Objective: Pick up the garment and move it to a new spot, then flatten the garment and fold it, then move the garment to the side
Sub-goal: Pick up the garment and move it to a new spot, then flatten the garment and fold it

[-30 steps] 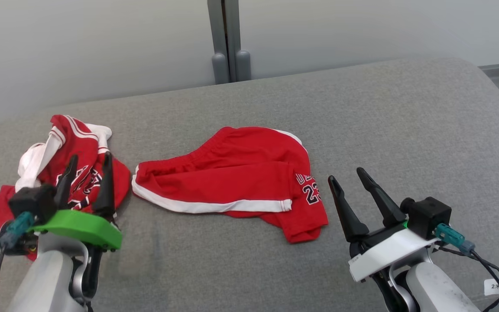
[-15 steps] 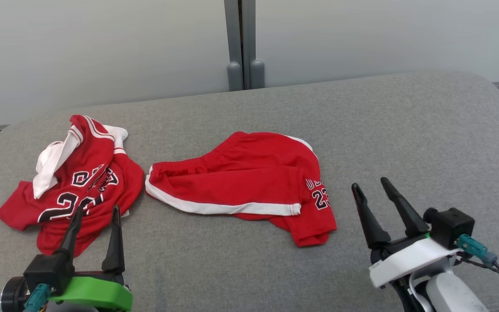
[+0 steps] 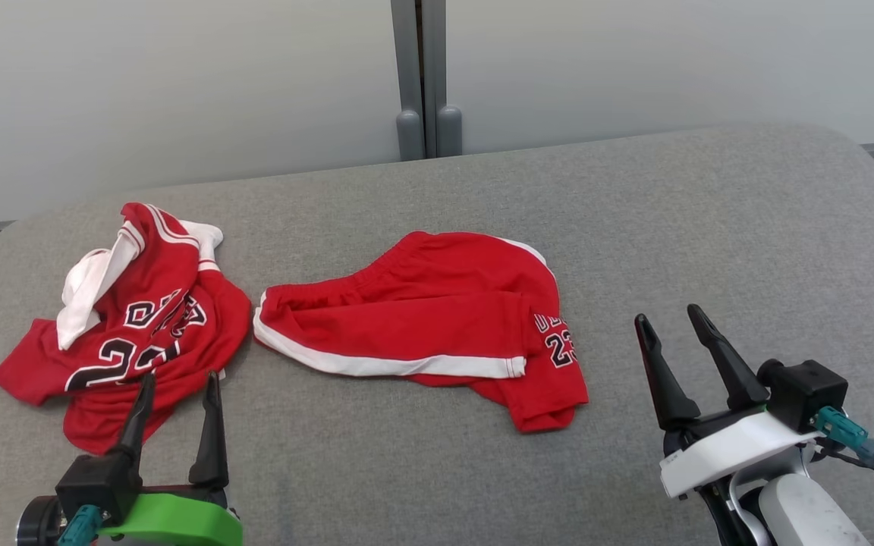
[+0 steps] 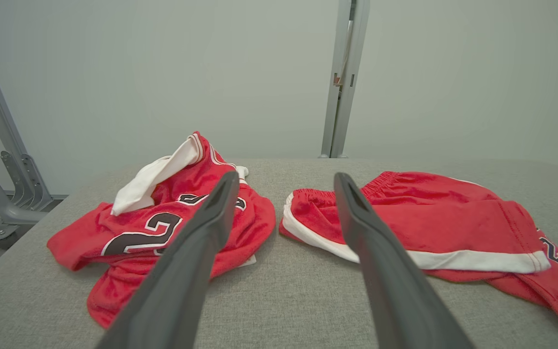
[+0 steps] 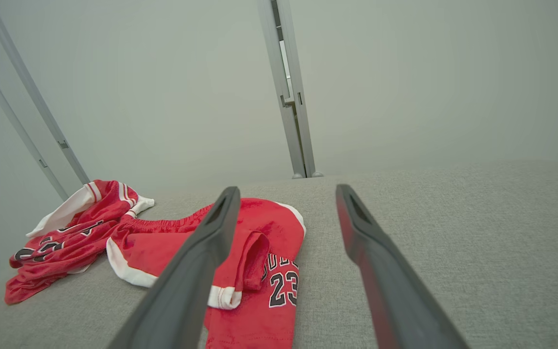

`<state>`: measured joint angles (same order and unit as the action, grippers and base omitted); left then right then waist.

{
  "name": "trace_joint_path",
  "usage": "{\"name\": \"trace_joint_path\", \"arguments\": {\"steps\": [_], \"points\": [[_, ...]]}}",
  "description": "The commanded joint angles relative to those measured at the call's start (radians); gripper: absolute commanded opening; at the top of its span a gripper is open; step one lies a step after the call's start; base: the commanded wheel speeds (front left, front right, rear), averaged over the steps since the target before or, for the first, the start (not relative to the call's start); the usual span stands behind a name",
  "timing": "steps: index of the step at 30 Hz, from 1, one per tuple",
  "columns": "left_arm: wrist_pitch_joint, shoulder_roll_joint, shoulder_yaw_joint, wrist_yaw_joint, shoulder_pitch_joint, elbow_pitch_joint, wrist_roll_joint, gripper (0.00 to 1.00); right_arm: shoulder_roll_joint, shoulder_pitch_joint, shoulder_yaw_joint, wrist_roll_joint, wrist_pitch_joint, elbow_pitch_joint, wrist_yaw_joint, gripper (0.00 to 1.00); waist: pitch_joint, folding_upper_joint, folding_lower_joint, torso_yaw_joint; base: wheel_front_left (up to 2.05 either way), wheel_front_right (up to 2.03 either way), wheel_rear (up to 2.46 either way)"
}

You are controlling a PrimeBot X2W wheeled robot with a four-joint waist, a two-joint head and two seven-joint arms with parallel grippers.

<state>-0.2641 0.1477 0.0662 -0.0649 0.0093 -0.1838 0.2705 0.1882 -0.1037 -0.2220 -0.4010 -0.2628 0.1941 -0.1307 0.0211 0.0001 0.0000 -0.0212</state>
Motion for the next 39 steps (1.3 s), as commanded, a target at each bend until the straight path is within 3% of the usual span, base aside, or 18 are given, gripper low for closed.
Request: {"name": "trace_joint_path", "arguments": {"steps": [1, 14, 20, 39], "points": [[0.000, -0.004, -0.007, -0.009, -0.002, -0.004, -0.012, 1.00, 0.002, 0.002, -0.005, -0.003, -0.003, 0.005, 0.000, 1.00, 0.001, -0.0001, 0.0000, 0.000, 0.00, 0.00, 0.00], [0.000, -0.034, -0.024, -0.041, -0.012, -0.031, -0.040, 1.00, 0.019, -0.011, -0.028, -0.028, -0.003, 0.061, 0.000, 1.00, 0.004, -0.0001, 0.0000, 0.011, 0.00, 0.00, 0.00], [0.000, -0.041, -0.025, -0.050, -0.023, -0.038, -0.047, 1.00, 0.033, -0.057, -0.057, -0.045, 0.000, 0.157, 0.000, 1.00, -0.001, -0.0001, 0.0000, 0.039, 0.00, 0.00, 0.00], [0.000, -0.053, -0.019, -0.064, -0.076, -0.058, -0.055, 1.00, 0.019, -0.323, -0.116, -0.147, 0.401, 0.615, 0.000, 1.00, -0.072, -0.0001, 0.0000, 0.209, 0.00, 0.00, 0.00]]}}
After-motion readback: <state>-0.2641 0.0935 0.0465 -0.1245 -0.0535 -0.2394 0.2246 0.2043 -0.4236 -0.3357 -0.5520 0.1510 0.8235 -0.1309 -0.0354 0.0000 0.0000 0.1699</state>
